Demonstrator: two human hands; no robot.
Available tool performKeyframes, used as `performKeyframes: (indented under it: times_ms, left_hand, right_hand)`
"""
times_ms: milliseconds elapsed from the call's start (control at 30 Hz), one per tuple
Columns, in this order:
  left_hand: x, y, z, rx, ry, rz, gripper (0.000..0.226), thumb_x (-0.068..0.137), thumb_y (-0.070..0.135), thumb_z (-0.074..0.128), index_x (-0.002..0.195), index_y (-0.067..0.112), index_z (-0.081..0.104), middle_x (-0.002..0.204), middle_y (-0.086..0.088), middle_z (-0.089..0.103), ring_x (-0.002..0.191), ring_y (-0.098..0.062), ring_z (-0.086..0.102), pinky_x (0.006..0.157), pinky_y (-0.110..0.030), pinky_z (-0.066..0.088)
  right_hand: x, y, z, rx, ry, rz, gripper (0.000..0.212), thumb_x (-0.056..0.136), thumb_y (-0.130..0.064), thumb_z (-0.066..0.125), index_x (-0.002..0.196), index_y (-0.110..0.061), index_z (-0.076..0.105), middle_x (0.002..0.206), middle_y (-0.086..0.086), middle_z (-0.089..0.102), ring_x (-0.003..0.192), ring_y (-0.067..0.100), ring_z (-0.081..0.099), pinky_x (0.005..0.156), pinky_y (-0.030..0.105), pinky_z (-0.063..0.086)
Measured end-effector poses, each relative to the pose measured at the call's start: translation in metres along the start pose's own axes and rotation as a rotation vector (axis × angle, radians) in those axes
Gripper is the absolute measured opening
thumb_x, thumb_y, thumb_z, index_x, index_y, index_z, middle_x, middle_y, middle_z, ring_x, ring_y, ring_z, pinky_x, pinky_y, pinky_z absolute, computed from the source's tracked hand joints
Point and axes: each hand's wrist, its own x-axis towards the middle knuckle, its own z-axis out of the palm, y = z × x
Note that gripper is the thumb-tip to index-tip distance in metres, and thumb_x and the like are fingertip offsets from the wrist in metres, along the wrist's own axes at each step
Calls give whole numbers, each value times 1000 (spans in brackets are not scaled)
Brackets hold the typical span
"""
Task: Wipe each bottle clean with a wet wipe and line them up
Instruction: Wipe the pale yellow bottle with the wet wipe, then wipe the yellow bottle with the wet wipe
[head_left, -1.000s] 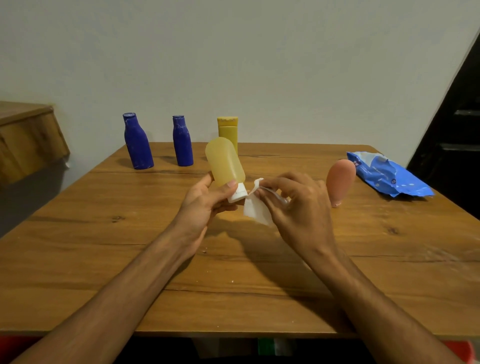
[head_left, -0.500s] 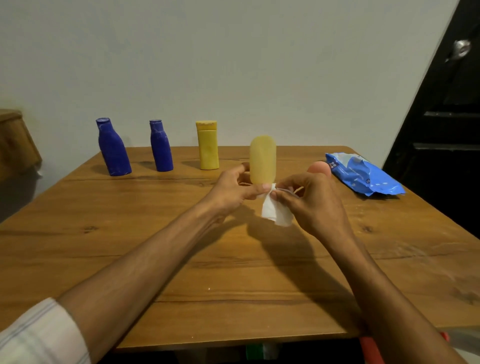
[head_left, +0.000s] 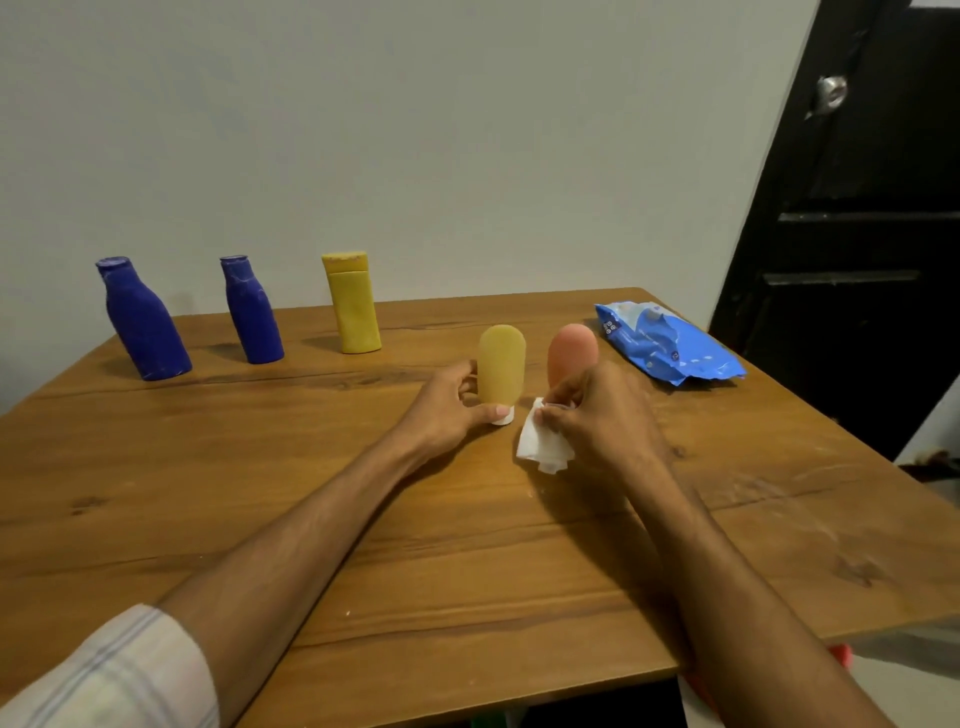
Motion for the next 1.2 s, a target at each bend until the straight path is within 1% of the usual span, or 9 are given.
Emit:
performKeyframes:
  times_ms: [133,233,467,667,833,900,1000,1100,1200]
  left_hand:
    - [4,-8,0,49,18,7,67,81,23,77,140,16,46,132,-1,59,120,-17,55,95,-32,43]
    - [6,-10,-2,79,54,1,66,82,25,77,140,18,46,127,2,58,115,-16,54,93,-34,43]
    - [9,-13,-6,88,70,-4,65,82,25,77,139,18,46,129,0,59,115,-17,56,90,-31,43]
    - [8,-12,-6,68,73,-15,68,78,25,81,137,18,47,125,-2,60,109,-17,60,93,-40,51]
    - [3,-7,-7,45,67,-30,73,75,23,83,137,20,44,120,4,57,104,-12,57,79,-27,48]
    - [0,-4,-12,48,63,-44,75,74,18,84,137,23,44,116,7,55,104,-11,55,79,-27,46]
    - [-3,-2,-28,43,65,-90,69,73,12,82,131,25,47,119,1,58,110,-16,56,93,-40,49]
    - [-8,-1,-55,-7,93,-109,54,77,8,78,123,21,53,115,-5,61,108,-18,58,80,-34,48]
    - [-12,-6,-80,-73,151,-141,36,84,9,71,115,18,56,111,-5,60,101,-19,59,66,-27,43]
  right_hand:
    - [-1,-1,3,-1,-26,-9,16,82,-25,75,95,-16,73,95,-2,70,82,10,63,74,36,59]
    - [-2,-3,4,-13,-30,-29,16,83,-26,75,95,-16,74,90,-4,67,80,9,61,72,34,58]
    - [-3,-6,8,-20,-74,-53,19,85,-26,73,100,-15,72,99,-1,69,84,8,61,74,34,59]
    - [-4,-8,10,-26,-85,-111,22,85,-26,72,103,-14,72,99,-2,69,83,6,60,70,25,55]
    - [-2,-7,13,2,-77,-115,15,82,-30,74,93,-21,74,93,-6,69,82,8,63,70,37,59]
    - [-3,-10,13,22,-89,-144,13,82,-30,74,92,-21,74,91,-7,69,80,5,62,69,35,59]
    - [-7,-20,14,82,-135,-196,17,84,-29,73,97,-17,74,92,-9,66,78,0,57,64,19,52]
    - [-9,-37,19,153,-144,-264,16,84,-29,73,96,-17,74,88,-13,64,77,-2,58,59,13,45]
    - [-4,-60,30,225,-161,-317,17,85,-24,73,98,-15,74,91,-8,66,79,2,60,61,18,49]
